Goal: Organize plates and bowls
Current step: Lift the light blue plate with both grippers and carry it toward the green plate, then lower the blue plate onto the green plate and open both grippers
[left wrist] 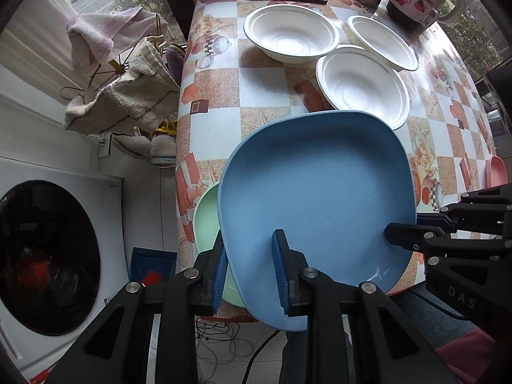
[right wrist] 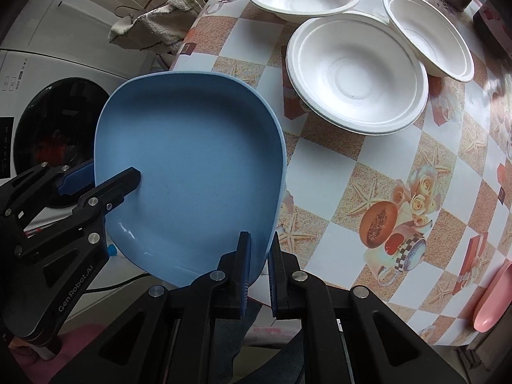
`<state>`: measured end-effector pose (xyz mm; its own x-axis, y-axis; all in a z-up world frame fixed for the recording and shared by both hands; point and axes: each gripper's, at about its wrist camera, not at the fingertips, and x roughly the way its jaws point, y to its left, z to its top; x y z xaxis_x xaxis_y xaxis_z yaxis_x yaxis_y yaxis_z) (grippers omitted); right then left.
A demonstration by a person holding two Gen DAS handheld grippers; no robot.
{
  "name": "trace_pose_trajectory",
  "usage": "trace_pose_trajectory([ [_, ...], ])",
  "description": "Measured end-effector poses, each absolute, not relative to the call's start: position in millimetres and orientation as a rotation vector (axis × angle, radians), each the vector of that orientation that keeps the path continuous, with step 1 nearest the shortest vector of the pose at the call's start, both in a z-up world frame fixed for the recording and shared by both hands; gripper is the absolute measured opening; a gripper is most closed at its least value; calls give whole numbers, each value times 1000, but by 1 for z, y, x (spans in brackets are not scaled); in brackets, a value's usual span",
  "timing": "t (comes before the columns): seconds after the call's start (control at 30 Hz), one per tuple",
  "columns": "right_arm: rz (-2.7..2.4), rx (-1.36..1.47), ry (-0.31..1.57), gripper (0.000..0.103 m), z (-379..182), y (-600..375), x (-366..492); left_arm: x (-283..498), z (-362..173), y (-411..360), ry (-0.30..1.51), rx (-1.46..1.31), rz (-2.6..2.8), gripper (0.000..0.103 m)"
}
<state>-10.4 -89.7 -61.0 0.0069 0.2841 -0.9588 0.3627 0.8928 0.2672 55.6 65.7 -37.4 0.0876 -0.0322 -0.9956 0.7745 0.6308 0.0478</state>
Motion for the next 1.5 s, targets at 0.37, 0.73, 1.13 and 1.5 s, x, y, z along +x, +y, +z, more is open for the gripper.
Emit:
trace_pose_trajectory([
  [0.37, 2, 526, 1635, 12, -84, -66, 6, 69, -53, 92, 1424, 672, -617, 28],
  [0.73, 14, 563, 1644, 12, -102, -61, 17, 73, -61, 98, 1450, 663, -596, 35],
  [1.13, -115, 739, 1627, 85, -117, -94, -16, 62, -60, 80, 1431, 725, -622, 60],
  [1.5, -398, 995, 1646, 85, -137, -151, -88, 28, -53, 22, 1356, 859, -784, 65],
])
